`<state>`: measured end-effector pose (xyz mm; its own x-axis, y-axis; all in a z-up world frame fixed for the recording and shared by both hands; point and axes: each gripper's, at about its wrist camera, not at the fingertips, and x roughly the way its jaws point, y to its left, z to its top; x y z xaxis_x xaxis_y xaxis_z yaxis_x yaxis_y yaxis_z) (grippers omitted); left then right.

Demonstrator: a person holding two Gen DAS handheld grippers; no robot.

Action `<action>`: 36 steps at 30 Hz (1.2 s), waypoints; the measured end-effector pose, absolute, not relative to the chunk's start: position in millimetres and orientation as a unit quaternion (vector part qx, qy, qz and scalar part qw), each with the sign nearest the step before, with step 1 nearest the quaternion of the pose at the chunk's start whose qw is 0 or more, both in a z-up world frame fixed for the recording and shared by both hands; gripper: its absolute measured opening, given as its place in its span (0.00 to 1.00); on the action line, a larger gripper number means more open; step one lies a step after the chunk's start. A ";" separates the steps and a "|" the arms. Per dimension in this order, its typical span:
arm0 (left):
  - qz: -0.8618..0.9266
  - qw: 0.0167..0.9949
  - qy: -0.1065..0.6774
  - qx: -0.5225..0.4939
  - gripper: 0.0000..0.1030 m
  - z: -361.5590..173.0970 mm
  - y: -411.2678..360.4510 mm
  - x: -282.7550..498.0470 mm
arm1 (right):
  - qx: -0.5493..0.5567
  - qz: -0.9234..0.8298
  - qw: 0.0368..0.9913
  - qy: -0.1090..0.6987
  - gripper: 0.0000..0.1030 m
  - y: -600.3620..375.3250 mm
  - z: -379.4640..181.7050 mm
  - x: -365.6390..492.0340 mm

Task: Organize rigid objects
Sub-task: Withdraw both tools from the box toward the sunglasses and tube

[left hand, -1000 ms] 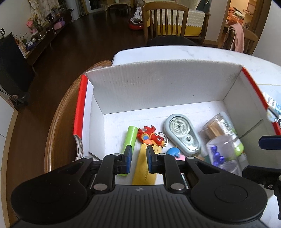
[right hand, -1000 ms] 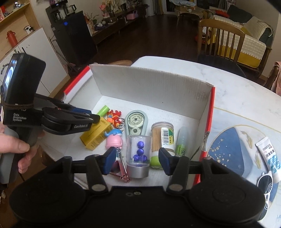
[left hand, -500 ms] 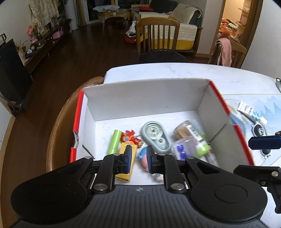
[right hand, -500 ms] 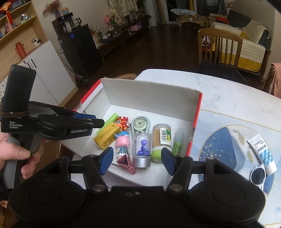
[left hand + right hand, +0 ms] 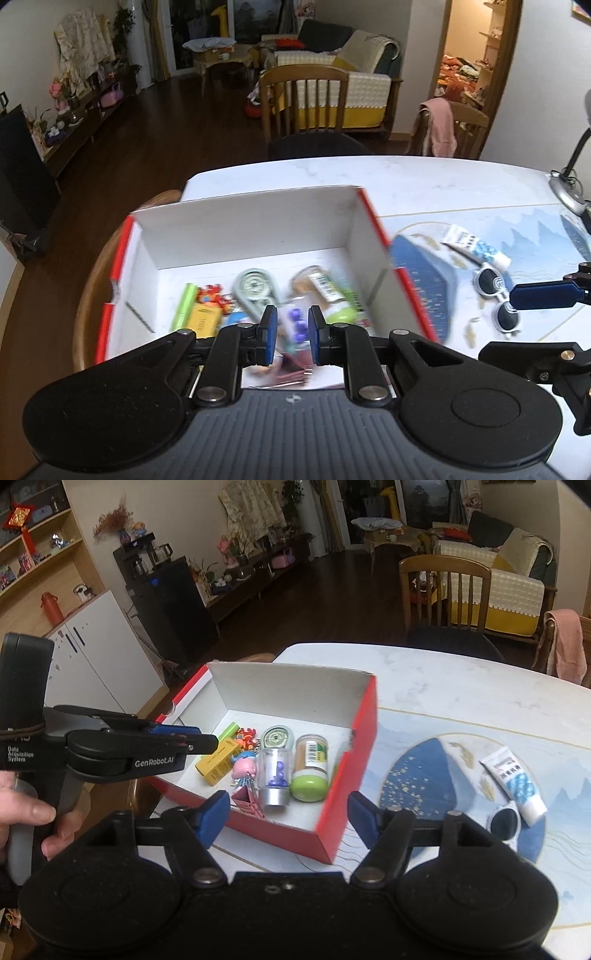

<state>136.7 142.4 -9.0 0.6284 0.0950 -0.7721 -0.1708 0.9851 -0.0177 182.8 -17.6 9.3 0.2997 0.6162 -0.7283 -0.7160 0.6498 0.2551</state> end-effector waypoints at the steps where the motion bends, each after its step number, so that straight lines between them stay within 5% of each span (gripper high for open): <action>1: 0.071 0.902 0.423 -0.045 0.16 -7.4 136.2 136.7 | -0.056 0.415 0.805 0.421 0.70 -24.7 10.7 183.0; 7: 0.064 0.908 0.414 -0.032 0.20 -3.2 96.3 136.3 | -0.046 0.410 0.815 0.407 0.74 -64.4 13.5 186.3; 10: 0.056 0.908 0.413 -0.033 0.31 -4.2 79.5 137.8 | -0.044 0.404 0.820 0.404 0.76 -84.3 11.6 189.0; 12: 0.054 0.910 0.410 -0.029 0.57 -5.6 67.4 139.1 | -0.043 0.397 0.823 0.403 0.77 -98.5 10.5 190.3; 14: 0.054 0.913 0.404 -0.024 0.69 -6.9 54.8 139.8 | -0.043 0.393 0.825 0.402 0.78 -112.3 8.2 191.2; 21: 0.037 0.910 0.411 -0.032 0.70 -19.2 18.7 149.8 | -0.045 0.373 0.833 0.405 0.87 -164.4 -1.5 196.4; 24: 0.028 0.910 0.412 -0.036 0.83 -25.0 3.1 155.1 | -0.041 0.356 0.839 0.410 0.91 -186.6 -6.6 203.2; 26: 0.021 0.910 0.411 -0.037 0.83 -29.8 -7.6 159.0 | -0.039 0.346 0.842 0.412 0.92 -201.3 -9.7 210.4; 36: -0.008 0.904 0.424 -0.054 0.88 -66.8 -52.6 191.5 | -0.037 0.300 0.856 0.420 0.93 -250.1 -23.9 261.3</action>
<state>191.5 -52.6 -66.8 0.6400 -0.0607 -0.7660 -0.0316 0.9940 -0.1052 261.3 -250.1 -23.9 0.4666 0.4825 -0.7413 -0.5443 0.8172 0.1893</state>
